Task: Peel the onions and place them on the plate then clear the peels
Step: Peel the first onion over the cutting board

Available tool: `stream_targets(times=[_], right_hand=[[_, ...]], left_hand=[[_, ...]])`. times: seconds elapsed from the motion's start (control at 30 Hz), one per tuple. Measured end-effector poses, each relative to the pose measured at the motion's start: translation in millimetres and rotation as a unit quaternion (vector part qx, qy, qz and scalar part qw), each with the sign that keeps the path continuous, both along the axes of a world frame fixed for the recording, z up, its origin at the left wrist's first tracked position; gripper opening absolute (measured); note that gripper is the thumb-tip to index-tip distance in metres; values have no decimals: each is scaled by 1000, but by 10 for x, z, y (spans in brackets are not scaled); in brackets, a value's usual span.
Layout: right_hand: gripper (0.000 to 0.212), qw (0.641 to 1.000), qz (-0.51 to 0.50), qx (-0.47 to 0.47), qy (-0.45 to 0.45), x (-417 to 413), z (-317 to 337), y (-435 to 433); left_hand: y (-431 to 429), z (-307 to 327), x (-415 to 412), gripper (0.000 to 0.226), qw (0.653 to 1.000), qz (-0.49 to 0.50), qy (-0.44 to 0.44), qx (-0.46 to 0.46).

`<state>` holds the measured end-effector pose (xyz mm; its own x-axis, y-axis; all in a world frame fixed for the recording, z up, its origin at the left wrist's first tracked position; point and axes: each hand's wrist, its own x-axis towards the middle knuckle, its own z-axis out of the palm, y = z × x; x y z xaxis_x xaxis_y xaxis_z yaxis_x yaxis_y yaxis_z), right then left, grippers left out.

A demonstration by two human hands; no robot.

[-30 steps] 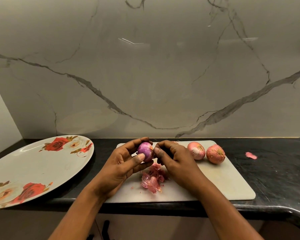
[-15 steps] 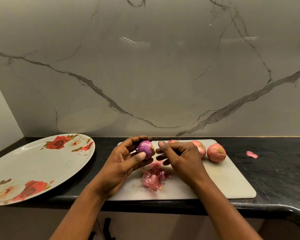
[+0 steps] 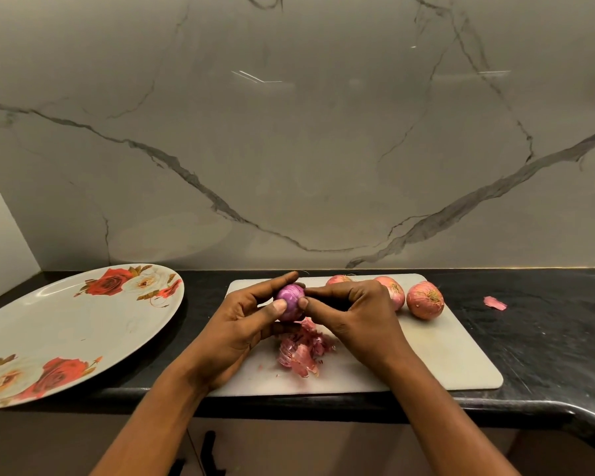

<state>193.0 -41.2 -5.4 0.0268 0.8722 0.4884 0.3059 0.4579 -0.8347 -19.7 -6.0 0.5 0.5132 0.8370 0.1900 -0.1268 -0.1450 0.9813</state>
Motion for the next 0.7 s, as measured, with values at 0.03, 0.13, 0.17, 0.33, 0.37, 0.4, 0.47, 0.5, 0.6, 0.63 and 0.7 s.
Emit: stream_targets(times=[0.03, 0.13, 0.17, 0.33, 0.37, 0.4, 0.47, 0.5, 0.6, 0.63, 0.7], right_hand=[[22, 1000, -3, 0, -4, 3, 1, -1], [17, 1000, -9, -5, -12, 7, -7, 9], [15, 1000, -13, -6, -15, 8, -9, 15], [12, 999, -32, 1, -13, 18, -42, 49], [12, 999, -32, -1, -8, 20, -43, 53], [12, 1000, -30, -3, -4, 20, -43, 53], [11, 1000, -21, -3, -2, 18, -33, 41], [13, 1000, -16, -4, -1, 15, -24, 32], [15, 1000, -16, -7, 3, 16, -17, 22], [13, 1000, -20, -7, 3, 18, -19, 26], [9, 1000, -25, -8, -2, 22, -24, 32]], left_hand=[[2, 0, -3, 48, 1000, -2, 3, -2], [8, -3, -8, 47, 1000, -6, 6, -6], [13, -6, -8, 46, 1000, -8, 5, -10], [13, -13, -9, 46, 1000, -12, 5, -8], [10, -13, -9, 47, 1000, -12, 3, -7], [10, -13, -7, 47, 1000, -10, 2, -4], [7, -8, -8, 48, 1000, -4, -2, -3], [8, -7, -8, 48, 1000, -5, -2, -2], [15, -16, -22, 48, 1000, -8, 10, -3], [17, -21, -26, 48, 1000, -9, 13, -4], [23, -35, -33, 46, 1000, -10, 19, -2]])
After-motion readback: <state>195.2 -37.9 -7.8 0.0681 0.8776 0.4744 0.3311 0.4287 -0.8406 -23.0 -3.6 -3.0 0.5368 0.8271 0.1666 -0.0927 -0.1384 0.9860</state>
